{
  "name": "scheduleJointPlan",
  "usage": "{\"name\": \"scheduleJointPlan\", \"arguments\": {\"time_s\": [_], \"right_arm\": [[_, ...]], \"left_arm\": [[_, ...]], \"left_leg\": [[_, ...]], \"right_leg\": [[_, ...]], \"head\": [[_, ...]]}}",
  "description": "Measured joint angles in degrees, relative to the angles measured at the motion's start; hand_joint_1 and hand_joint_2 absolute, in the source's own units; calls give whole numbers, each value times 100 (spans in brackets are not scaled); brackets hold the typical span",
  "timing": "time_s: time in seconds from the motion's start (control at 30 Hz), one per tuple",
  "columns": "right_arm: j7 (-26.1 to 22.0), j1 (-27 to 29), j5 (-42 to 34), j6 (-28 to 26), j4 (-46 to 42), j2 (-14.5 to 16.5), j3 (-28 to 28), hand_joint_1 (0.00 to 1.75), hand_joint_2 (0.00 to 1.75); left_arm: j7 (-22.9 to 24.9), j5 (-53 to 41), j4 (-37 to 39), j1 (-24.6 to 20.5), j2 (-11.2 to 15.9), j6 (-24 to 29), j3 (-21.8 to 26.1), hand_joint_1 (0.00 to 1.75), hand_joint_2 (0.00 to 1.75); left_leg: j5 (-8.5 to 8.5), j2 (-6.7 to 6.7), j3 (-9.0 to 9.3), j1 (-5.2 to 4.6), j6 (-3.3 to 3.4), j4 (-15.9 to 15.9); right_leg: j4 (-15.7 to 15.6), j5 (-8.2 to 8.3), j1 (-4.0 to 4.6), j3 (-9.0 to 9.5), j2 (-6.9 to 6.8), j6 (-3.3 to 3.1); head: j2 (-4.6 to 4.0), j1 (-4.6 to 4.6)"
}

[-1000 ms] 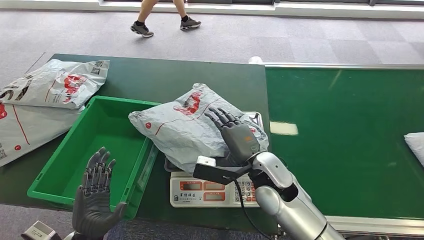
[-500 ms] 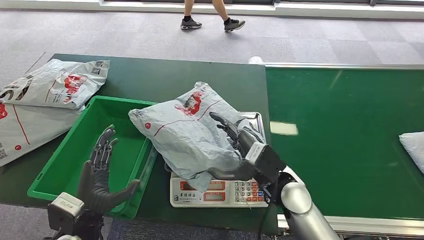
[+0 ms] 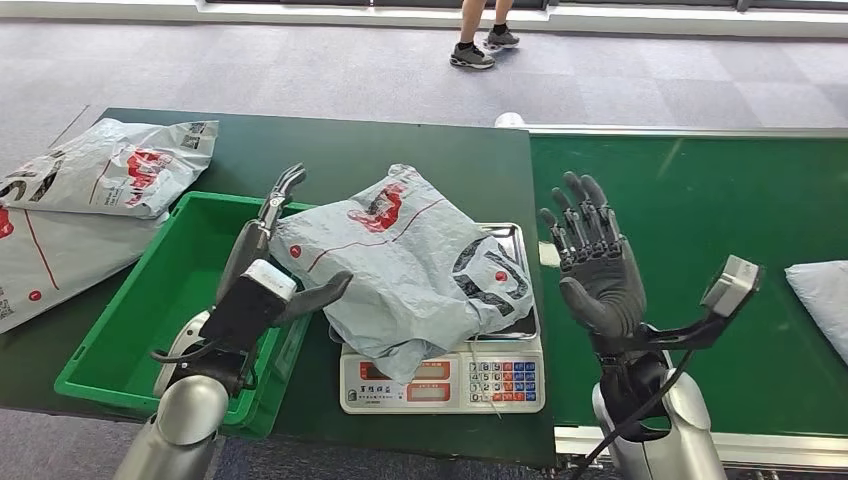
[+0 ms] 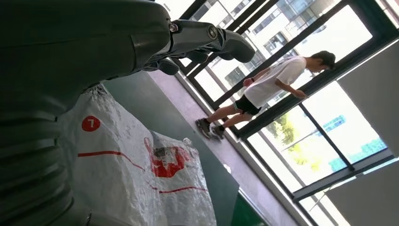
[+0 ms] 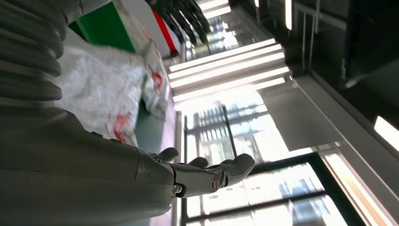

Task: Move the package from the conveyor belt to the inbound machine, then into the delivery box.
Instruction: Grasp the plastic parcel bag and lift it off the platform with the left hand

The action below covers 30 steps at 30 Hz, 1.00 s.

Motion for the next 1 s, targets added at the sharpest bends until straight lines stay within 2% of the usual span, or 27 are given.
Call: {"name": "scheduleJointPlan", "arguments": {"time_s": [0.03, 0.07, 0.17, 0.2, 0.23, 0.3, 0.4, 0.53, 0.67, 0.7, 0.83, 1.0], "right_arm": [[-358, 78, 609, -666, -249, 158, -148, 0, 175], [-761, 175, 1408, -1612, -567, 340, -298, 0, 175], [-1645, 522, 3702, -4833, -1618, 802, -532, 0, 175], [-1729, 636, 4173, -5570, -1927, 922, -537, 0, 175], [-1760, 732, 4508, -5999, -2178, 1032, -540, 0, 175], [-1770, 899, 5008, -6089, -2613, 1277, -552, 0, 175], [-1773, 1106, 5151, -5533, -2956, 1479, -556, 0, 175], [-1763, 1253, 4980, -5411, -3064, 1534, -541, 0, 175], [-1763, 1324, 4905, -5400, -3065, 1538, -524, 0, 175], [-1763, 1332, 4899, -5400, -3065, 1539, -523, 0, 175], [-1763, 1339, 4891, -5400, -3062, 1539, -519, 0, 175], [-1763, 1331, 4847, -5396, -3025, 1534, -456, 0, 175]], "left_arm": [[163, -167, 151, -119, -65, -93, -114, 0, 175], [325, -357, 328, -239, -142, -210, -239, 0, 175], [679, -872, 924, -556, -418, -555, -608, 0, 175], [748, -990, 1133, -653, -518, -641, -716, 0, 175], [802, -1086, 1323, -746, -614, -709, -810, 0, 175], [910, -1310, 1781, -943, -824, -842, -1007, 0, 175], [1047, -1640, 2520, -1229, -1124, -1008, -1291, 0, 175], [1184, -1936, 3352, -1489, -1430, -1307, -1586, 0, 175], [1224, -2040, 3900, -1619, -1625, -1387, -1753, 0, 175], [1226, -2046, 3984, -1643, -1653, -1387, -1772, 6, 175], [1202, -2076, 4277, -1746, -1740, -1463, -1851, 171, 175], [1103, -2227, 4875, -1893, -1913, -1688, -1905, 175, 175]], "left_leg": [[1, -4, -3, 0, 1, 1], [3, -8, -8, 0, 2, 1], [1, -9, -19, -1, 1, -2], [-1, -4, -21, 0, 0, -3], [-3, 5, -21, 0, -1, -4], [-6, 16, -21, -1, 0, -6], [-5, 17, -22, 0, 2, -6], [3, 21, -22, -3, 6, -5], [6, 20, -22, -5, 9, -5], [6, 20, -22, -5, 9, -5], [6, 19, -23, -5, 9, -6], [6, 18, -26, -5, 9, -6]], "right_leg": [[0, 0, 0, -3, -4, 0], [0, -1, 0, -5, -11, 0], [0, -2, 2, -10, -13, -2], [0, -2, 1, -13, -6, -2], [0, -2, 0, -17, 3, -2], [0, -2, -2, -22, 13, -1], [-1, 0, -3, -22, 14, 0], [-1, 8, -8, -22, 17, 7], [-1, 11, -10, -23, 17, 9], [-1, 11, -9, -23, 17, 9], [0, 11, -9, -23, 17, 9], [0, 11, -9, -21, 17, 9]], "head": [[0, -1], [0, -1], [0, 1], [0, 1], [0, 1], [0, 0], [0, 1], [0, 3], [0, 3], [0, 3], [0, 3], [0, 3]]}}
